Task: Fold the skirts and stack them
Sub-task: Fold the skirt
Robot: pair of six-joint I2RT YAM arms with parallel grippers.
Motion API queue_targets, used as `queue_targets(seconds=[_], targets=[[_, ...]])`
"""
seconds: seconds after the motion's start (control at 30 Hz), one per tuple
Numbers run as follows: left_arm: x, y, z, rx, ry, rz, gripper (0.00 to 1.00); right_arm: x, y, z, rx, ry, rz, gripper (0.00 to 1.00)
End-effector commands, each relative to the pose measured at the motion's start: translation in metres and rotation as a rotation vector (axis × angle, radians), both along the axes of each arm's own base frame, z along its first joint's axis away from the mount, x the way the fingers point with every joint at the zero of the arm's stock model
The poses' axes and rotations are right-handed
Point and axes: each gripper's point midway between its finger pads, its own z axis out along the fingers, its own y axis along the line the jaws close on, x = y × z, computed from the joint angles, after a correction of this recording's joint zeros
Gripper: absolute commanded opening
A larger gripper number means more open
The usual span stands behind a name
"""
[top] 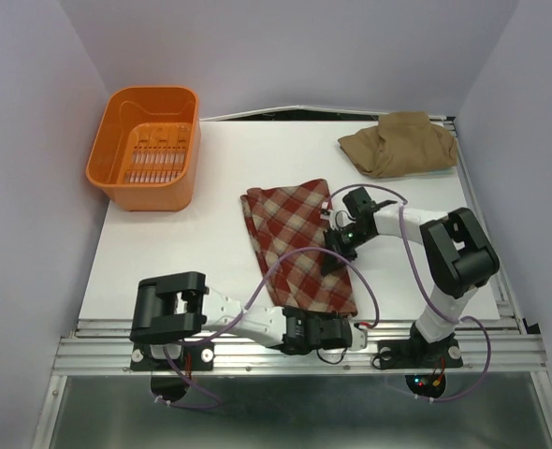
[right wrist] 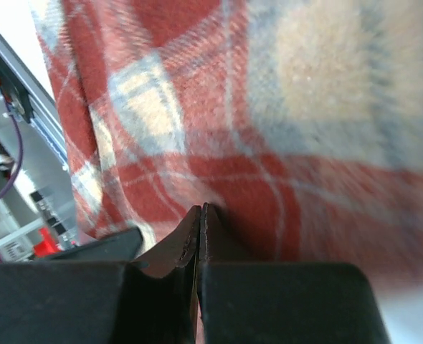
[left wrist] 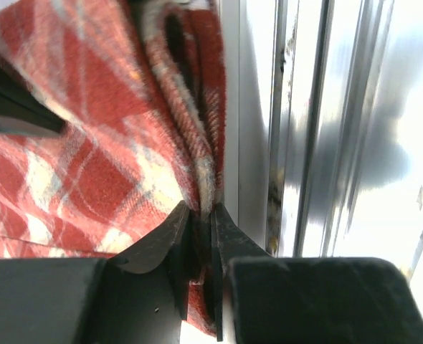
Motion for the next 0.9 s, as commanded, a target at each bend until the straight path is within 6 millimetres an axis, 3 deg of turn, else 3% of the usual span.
queue_targets(seconds=[0.0, 0.03, 0.1, 0.13, 0.2, 0.3, 0.33, 0.4, 0.43, 0.47, 0.5, 0.53, 0.63, 0.73, 0.87], targets=[[-0.013, 0.004, 0.029, -0.030, 0.099, 0.000, 0.00, 0.037, 0.008, 0.053, 0.026, -0.227, 0.004, 0.01], [-0.017, 0.006, 0.031, -0.025, 0.126, -0.003, 0.00, 0.058, 0.012, 0.075, 0.027, -0.318, -0.012, 0.01], [-0.023, 0.002, 0.045, -0.056, 0.155, -0.019, 0.00, 0.082, 0.015, 0.095, 0.017, -0.412, -0.032, 0.04], [-0.028, 0.003, 0.048, -0.053, 0.183, -0.033, 0.00, 0.102, 0.018, 0.115, 0.015, -0.491, -0.044, 0.11], [-0.036, -0.001, 0.063, -0.082, 0.225, -0.063, 0.00, 0.120, 0.022, 0.118, 0.003, -0.530, -0.041, 0.23], [-0.053, -0.003, 0.077, -0.088, 0.317, -0.130, 0.00, 0.148, 0.034, 0.131, 0.020, -0.573, -0.044, 0.30], [-0.056, -0.003, 0.082, -0.089, 0.339, -0.150, 0.00, 0.158, 0.034, 0.116, 0.006, -0.544, -0.049, 0.34], [-0.073, -0.003, 0.091, -0.084, 0.460, -0.215, 0.00, 0.176, 0.041, 0.116, 0.015, -0.582, -0.019, 0.37], [-0.072, -0.002, 0.095, -0.081, 0.496, -0.229, 0.00, 0.182, 0.044, 0.099, 0.007, -0.554, -0.008, 0.42], [-0.081, 0.001, 0.098, -0.069, 0.570, -0.256, 0.00, 0.186, 0.047, 0.094, 0.012, -0.552, 0.001, 0.44], [-0.082, -0.003, 0.110, -0.094, 0.601, -0.273, 0.00, 0.194, 0.051, 0.096, 0.021, -0.567, 0.006, 0.45], [-0.073, -0.003, 0.116, -0.116, 0.621, -0.257, 0.00, 0.198, 0.053, 0.081, 0.013, -0.542, 0.012, 0.45], [-0.069, -0.004, 0.133, -0.161, 0.690, -0.279, 0.00, 0.207, 0.062, 0.074, 0.043, -0.538, 0.029, 0.45], [-0.056, -0.002, 0.144, -0.184, 0.716, -0.277, 0.00, 0.206, 0.066, 0.052, 0.058, -0.502, 0.057, 0.45], [-0.036, -0.003, 0.160, -0.214, 0.727, -0.255, 0.00, 0.183, 0.063, 0.024, 0.073, -0.421, 0.093, 0.41]])
